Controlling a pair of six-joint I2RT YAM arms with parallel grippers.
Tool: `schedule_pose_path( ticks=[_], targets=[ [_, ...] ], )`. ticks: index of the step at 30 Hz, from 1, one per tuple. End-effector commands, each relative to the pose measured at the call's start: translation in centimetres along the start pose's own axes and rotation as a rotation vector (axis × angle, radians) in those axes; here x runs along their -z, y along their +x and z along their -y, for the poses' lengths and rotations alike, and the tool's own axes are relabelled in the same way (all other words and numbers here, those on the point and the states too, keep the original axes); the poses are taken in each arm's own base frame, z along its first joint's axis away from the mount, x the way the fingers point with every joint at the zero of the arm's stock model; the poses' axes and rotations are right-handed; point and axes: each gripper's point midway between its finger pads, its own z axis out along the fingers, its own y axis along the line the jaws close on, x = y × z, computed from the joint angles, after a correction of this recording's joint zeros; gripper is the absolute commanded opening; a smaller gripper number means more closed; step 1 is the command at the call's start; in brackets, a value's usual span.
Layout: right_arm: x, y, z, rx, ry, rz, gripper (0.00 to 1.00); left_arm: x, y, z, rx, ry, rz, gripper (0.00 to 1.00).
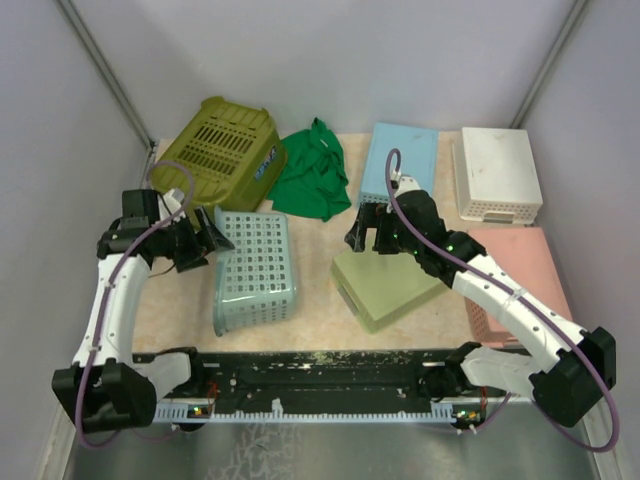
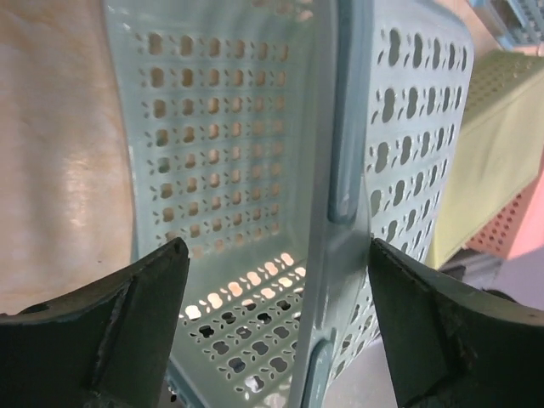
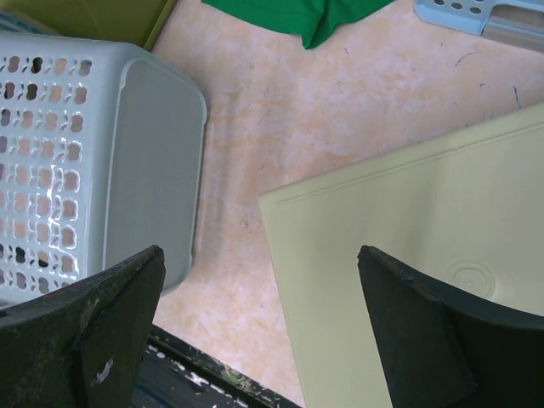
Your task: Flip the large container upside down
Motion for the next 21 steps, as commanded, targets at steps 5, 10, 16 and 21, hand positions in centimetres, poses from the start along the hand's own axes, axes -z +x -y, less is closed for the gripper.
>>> schedule_pose_path(
  ticks=[5, 10, 16, 21],
  targets=[
    [-0.5, -1.2, -0.9, 0.003, -0.032, 0.029, 0.95, 5.3, -2.6, -0.3, -0.099, -0.220, 0.138, 0.95],
    [-0.8, -1.2, -1.2, -0.005, -0.047, 0.022, 0.95, 6.0, -2.1, 1.7, -0.165, -0.376, 0.186, 0.95],
    [-0.7, -1.1, -1.2, -0.008, -0.051, 0.019, 0.95, 4.7, -0.7, 3.2, -0.215, -0.515, 0.184, 0.94],
    [-0.4, -1.2, -1.0, -0.008, -0.041, 0.027, 0.95, 3.7, 0.1, 3.5, -0.248, -0.626, 0.188, 0.90]
  ],
)
